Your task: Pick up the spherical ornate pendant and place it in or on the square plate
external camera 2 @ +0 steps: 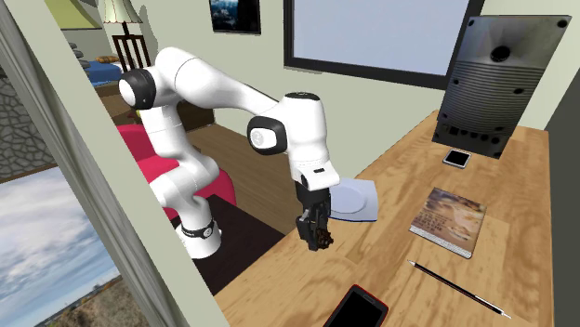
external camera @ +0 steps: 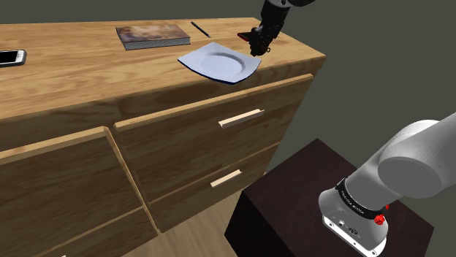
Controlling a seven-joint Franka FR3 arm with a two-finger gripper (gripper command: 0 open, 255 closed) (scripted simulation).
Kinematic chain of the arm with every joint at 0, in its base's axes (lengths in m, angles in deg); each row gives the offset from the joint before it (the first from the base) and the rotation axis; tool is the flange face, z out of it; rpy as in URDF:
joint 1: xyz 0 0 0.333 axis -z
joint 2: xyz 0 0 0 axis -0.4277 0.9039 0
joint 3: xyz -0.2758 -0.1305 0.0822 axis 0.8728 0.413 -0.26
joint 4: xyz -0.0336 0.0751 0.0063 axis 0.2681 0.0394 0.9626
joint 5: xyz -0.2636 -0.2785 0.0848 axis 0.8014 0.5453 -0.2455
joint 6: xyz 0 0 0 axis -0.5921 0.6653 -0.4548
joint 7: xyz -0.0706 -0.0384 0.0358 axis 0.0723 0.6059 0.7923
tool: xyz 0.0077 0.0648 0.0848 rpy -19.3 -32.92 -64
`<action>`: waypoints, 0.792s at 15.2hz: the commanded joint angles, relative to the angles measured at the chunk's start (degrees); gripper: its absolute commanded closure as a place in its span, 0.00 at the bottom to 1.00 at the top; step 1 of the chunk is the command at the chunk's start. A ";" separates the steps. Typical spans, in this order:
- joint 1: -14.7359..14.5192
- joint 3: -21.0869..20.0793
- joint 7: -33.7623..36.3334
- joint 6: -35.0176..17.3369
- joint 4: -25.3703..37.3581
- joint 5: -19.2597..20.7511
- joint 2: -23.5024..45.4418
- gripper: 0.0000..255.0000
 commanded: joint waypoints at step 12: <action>-0.07 0.04 -0.60 4.61 4.06 -0.34 -0.58 1.00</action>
